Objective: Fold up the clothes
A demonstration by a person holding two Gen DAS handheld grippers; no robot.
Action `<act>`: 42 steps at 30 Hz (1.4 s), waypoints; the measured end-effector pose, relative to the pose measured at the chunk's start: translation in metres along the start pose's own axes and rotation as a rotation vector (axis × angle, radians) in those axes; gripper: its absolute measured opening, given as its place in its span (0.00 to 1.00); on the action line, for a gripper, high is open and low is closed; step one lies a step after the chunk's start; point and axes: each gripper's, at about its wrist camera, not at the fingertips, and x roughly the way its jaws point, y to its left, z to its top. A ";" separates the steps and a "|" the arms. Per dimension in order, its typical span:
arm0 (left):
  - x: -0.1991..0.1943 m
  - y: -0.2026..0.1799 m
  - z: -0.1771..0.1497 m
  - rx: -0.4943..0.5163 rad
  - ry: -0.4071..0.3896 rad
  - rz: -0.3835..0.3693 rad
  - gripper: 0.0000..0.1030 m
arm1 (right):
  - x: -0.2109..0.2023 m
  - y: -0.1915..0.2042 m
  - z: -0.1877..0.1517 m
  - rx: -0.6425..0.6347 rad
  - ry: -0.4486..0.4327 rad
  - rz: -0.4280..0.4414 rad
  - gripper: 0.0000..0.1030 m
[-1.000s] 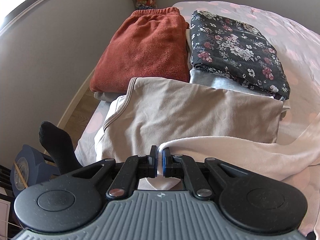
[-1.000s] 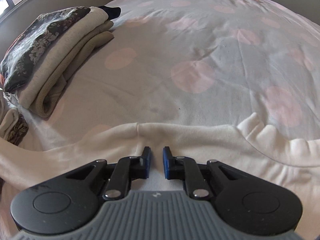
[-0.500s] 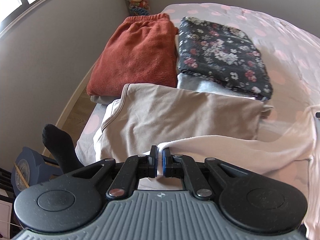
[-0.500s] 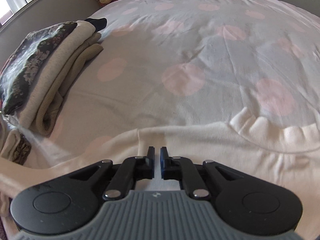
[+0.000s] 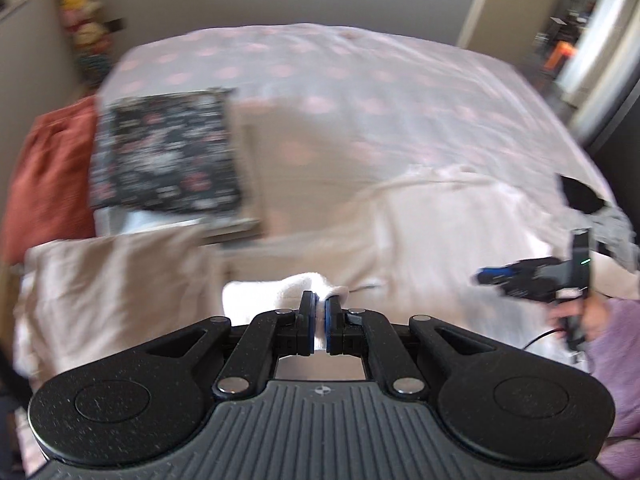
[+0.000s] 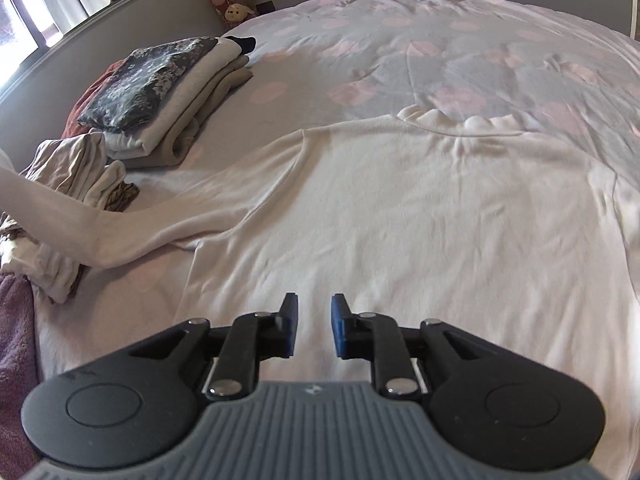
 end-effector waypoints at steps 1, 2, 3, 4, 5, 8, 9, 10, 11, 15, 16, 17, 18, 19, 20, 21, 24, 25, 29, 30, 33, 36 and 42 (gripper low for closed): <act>0.011 -0.018 0.001 0.022 0.002 -0.041 0.03 | -0.008 0.002 -0.009 -0.001 -0.011 -0.005 0.21; 0.023 -0.034 0.002 0.040 0.007 -0.074 0.03 | -0.015 0.004 -0.016 -0.003 -0.023 -0.012 0.21; 0.035 -0.049 0.002 0.057 0.012 -0.105 0.03 | -0.020 0.003 -0.023 0.006 -0.033 -0.018 0.21; 0.047 -0.064 0.002 0.074 0.017 -0.137 0.03 | -0.024 0.001 -0.030 0.020 -0.042 -0.022 0.21; 0.060 -0.076 0.002 0.080 0.029 -0.162 0.03 | -0.029 -0.001 -0.036 0.034 -0.050 -0.027 0.21; 0.104 -0.107 -0.004 0.072 0.073 -0.225 0.03 | -0.042 -0.007 -0.055 0.077 -0.077 -0.041 0.21; 0.120 -0.114 -0.006 0.063 0.090 -0.240 0.03 | -0.047 -0.009 -0.062 0.091 -0.085 -0.046 0.21; 0.134 -0.121 -0.011 0.054 0.109 -0.252 0.03 | -0.051 -0.011 -0.068 0.105 -0.094 -0.051 0.21; 0.149 -0.128 -0.015 0.046 0.128 -0.265 0.03 | -0.052 -0.013 -0.075 0.120 -0.097 -0.052 0.21; 0.202 -0.144 -0.039 -0.006 0.202 -0.306 0.03 | -0.041 -0.027 -0.098 0.168 -0.071 -0.068 0.21; 0.214 -0.147 -0.047 -0.009 0.216 -0.302 0.03 | -0.037 -0.031 -0.103 0.181 -0.059 -0.069 0.22; 0.226 -0.150 -0.055 -0.011 0.230 -0.297 0.03 | -0.032 -0.035 -0.107 0.193 -0.046 -0.069 0.22; 0.235 -0.152 -0.062 -0.018 0.241 -0.299 0.03 | -0.029 -0.038 -0.110 0.207 -0.033 -0.064 0.22; 0.243 -0.152 -0.068 -0.032 0.248 -0.309 0.03 | -0.026 -0.040 -0.111 0.216 -0.026 -0.055 0.22; 0.251 -0.151 -0.074 -0.048 0.256 -0.320 0.03 | -0.025 -0.041 -0.111 0.219 -0.025 -0.047 0.22; 0.257 -0.150 -0.080 -0.063 0.260 -0.332 0.03 | -0.024 -0.041 -0.111 0.220 -0.026 -0.038 0.22; 0.264 -0.148 -0.094 -0.081 0.272 -0.346 0.13 | -0.022 -0.042 -0.112 0.229 -0.025 -0.021 0.24; 0.264 -0.147 -0.098 -0.076 0.272 -0.343 0.16 | -0.022 -0.043 -0.113 0.234 -0.024 -0.020 0.24; 0.247 -0.142 -0.116 -0.037 0.232 -0.332 0.40 | -0.025 -0.045 -0.113 0.246 -0.035 -0.022 0.24; 0.242 -0.140 -0.120 -0.027 0.220 -0.327 0.42 | -0.026 -0.044 -0.113 0.245 -0.037 -0.024 0.25; 0.224 -0.126 -0.129 -0.018 0.183 -0.328 0.45 | -0.028 -0.041 -0.112 0.233 -0.048 -0.029 0.27; 0.212 -0.111 -0.132 0.019 0.130 -0.265 0.45 | -0.029 -0.037 -0.112 0.222 -0.048 -0.021 0.28; 0.207 -0.090 -0.126 0.149 0.034 -0.086 0.46 | -0.035 -0.023 -0.116 0.188 -0.041 0.037 0.33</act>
